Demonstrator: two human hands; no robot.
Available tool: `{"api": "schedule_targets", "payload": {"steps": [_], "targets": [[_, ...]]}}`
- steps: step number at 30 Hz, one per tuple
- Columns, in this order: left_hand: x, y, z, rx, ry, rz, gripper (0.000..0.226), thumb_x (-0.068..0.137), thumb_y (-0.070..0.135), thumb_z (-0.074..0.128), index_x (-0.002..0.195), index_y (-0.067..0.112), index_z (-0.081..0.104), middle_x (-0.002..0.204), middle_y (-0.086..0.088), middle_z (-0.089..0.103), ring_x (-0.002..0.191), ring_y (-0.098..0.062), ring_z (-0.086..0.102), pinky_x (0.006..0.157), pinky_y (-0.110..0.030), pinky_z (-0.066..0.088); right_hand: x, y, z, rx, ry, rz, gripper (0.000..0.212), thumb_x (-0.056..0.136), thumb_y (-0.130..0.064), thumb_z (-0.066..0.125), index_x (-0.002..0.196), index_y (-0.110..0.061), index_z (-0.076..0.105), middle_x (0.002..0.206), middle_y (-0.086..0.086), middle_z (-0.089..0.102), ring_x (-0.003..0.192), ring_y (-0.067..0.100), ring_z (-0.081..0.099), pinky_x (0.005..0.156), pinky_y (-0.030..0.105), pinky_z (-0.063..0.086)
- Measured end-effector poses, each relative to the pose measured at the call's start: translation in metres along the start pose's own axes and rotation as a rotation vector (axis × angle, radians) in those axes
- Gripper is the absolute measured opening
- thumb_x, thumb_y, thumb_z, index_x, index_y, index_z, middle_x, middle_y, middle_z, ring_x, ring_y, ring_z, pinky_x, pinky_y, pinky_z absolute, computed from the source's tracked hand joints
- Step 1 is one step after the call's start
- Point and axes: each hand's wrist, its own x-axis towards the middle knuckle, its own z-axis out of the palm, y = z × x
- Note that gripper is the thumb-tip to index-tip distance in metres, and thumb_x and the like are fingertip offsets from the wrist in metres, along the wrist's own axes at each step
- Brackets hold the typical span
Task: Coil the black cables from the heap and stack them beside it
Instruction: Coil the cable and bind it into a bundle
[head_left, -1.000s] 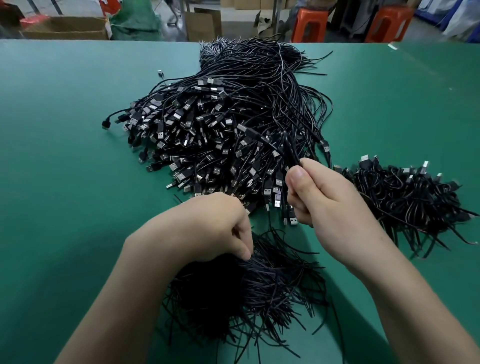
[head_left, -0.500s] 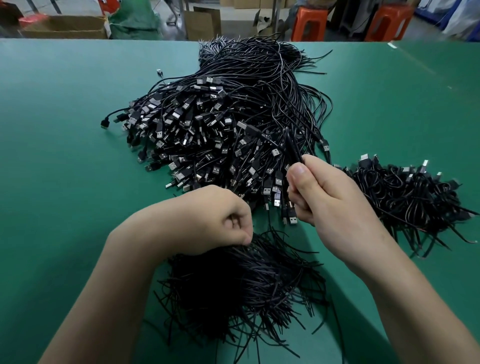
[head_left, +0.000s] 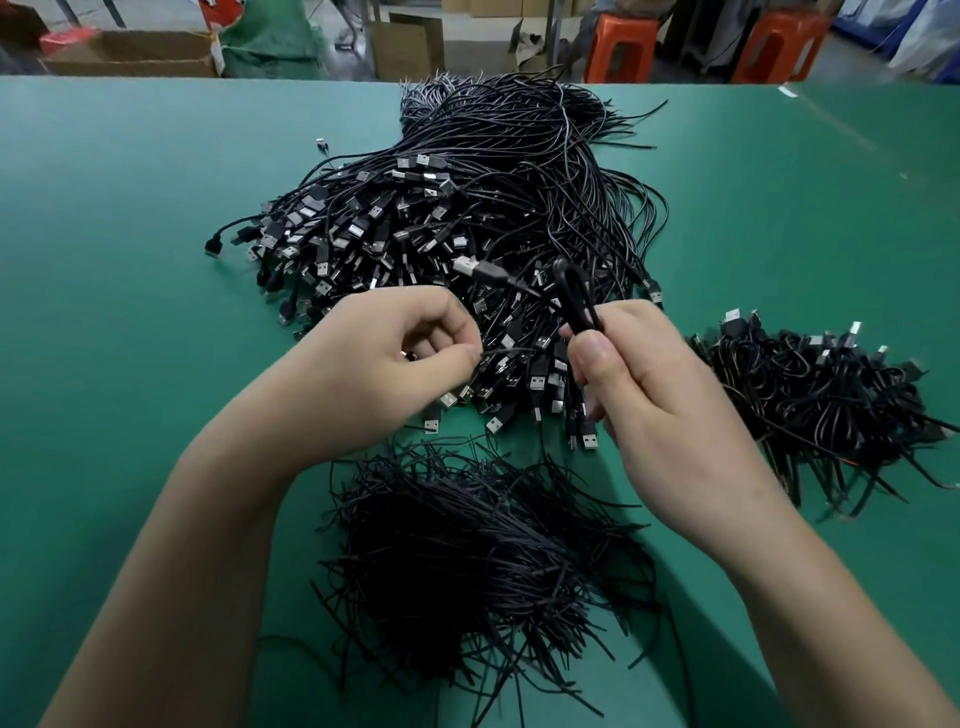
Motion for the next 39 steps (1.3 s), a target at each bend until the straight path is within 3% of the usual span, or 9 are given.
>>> {"api": "schedule_targets", "payload": {"steps": [4, 8, 12, 17, 20, 25, 32, 36, 39], "targets": [[-0.001, 0.003, 0.002, -0.024, -0.015, 0.020, 0.013, 0.097, 0.011, 0.064, 0.088, 0.017, 0.071, 0.083, -0.008, 0.071, 0.059, -0.006, 0.049, 0.053, -0.016, 0.043, -0.001, -0.001, 0.002, 0.013, -0.045, 0.044, 0.036, 0.106, -0.036, 0.038, 0.078, -0.019, 0.053, 0.071, -0.014, 0.058, 0.062, 0.009, 0.050, 0.058, 0.021, 0.038], [0.000, 0.004, 0.008, 0.089, -0.044, 0.106, 0.015, 0.097, 0.021, 0.068, 0.099, 0.032, 0.078, 0.089, 0.007, 0.077, 0.073, -0.025, 0.068, 0.071, -0.046, 0.060, 0.000, 0.000, 0.002, 0.002, -0.017, 0.036, 0.037, 0.107, -0.033, 0.041, 0.074, -0.016, 0.040, 0.064, -0.013, 0.044, 0.058, 0.006, 0.037, 0.054, 0.021, 0.032], [0.004, 0.012, 0.022, 0.197, 0.046, 0.254, 0.012, 0.093, 0.032, 0.076, 0.103, 0.032, 0.082, 0.094, 0.018, 0.076, 0.092, 0.000, 0.069, 0.085, -0.028, 0.054, -0.001, 0.002, 0.002, 0.005, -0.015, 0.044, 0.036, 0.106, -0.033, 0.042, 0.073, -0.017, 0.040, 0.064, -0.013, 0.045, 0.058, 0.006, 0.037, 0.054, 0.021, 0.031], [0.009, 0.003, 0.032, 0.042, 0.206, 0.094, 0.009, 0.093, 0.025, 0.078, 0.097, 0.031, 0.083, 0.071, 0.007, 0.074, 0.060, -0.005, 0.061, 0.060, -0.020, 0.051, 0.002, 0.006, -0.003, -0.142, 0.146, 0.043, 0.034, 0.107, -0.034, 0.038, 0.080, -0.016, 0.050, 0.082, -0.006, 0.054, 0.076, 0.010, 0.050, 0.066, 0.019, 0.038], [0.010, 0.000, 0.032, -0.262, 0.264, -0.013, 0.011, 0.094, 0.017, 0.076, 0.101, 0.024, 0.081, 0.074, 0.002, 0.076, 0.070, -0.018, 0.072, 0.068, -0.022, 0.057, 0.001, 0.003, -0.004, -0.061, 0.165, 0.028, 0.035, 0.108, -0.033, 0.037, 0.081, -0.018, 0.053, 0.076, -0.002, 0.061, 0.068, 0.010, 0.055, 0.059, 0.021, 0.040], [0.013, 0.008, 0.039, -0.589, 0.102, -0.016, 0.007, 0.084, 0.026, 0.077, 0.084, 0.025, 0.085, 0.083, -0.001, 0.079, 0.067, -0.006, 0.066, 0.069, -0.016, 0.056, -0.002, -0.002, 0.008, 0.255, -0.028, 0.066, 0.036, 0.109, -0.034, 0.040, 0.078, -0.017, 0.046, 0.059, -0.009, 0.048, 0.050, 0.011, 0.047, 0.048, 0.028, 0.039], [0.015, 0.005, 0.048, -0.723, 0.029, -0.041, 0.013, 0.087, 0.027, 0.078, 0.093, 0.018, 0.084, 0.086, 0.003, 0.076, 0.081, -0.005, 0.065, 0.073, -0.017, 0.054, 0.002, -0.001, 0.005, 0.327, -0.039, 0.109, 0.035, 0.101, -0.045, 0.040, 0.069, -0.031, 0.041, 0.056, -0.015, 0.040, 0.053, 0.006, 0.033, 0.055, 0.034, 0.031], [0.016, 0.005, 0.051, -0.901, -0.057, -0.072, 0.022, 0.093, 0.026, 0.065, 0.100, 0.019, 0.084, 0.089, 0.005, 0.074, 0.082, -0.005, 0.059, 0.072, -0.017, 0.052, 0.003, 0.000, -0.001, 0.418, -0.023, 0.139, 0.038, 0.109, -0.032, 0.041, 0.072, -0.021, 0.043, 0.055, -0.017, 0.037, 0.048, 0.002, 0.032, 0.047, 0.016, 0.029], [0.016, 0.006, 0.055, -0.956, -0.087, -0.042, 0.023, 0.093, 0.019, 0.066, 0.111, 0.018, 0.081, 0.095, 0.005, 0.076, 0.084, -0.001, 0.063, 0.065, -0.015, 0.045, 0.003, -0.001, -0.005, 0.506, -0.025, 0.163, 0.037, 0.111, -0.025, 0.039, 0.076, -0.014, 0.044, 0.056, -0.016, 0.036, 0.047, 0.004, 0.030, 0.045, 0.014, 0.028]]}}
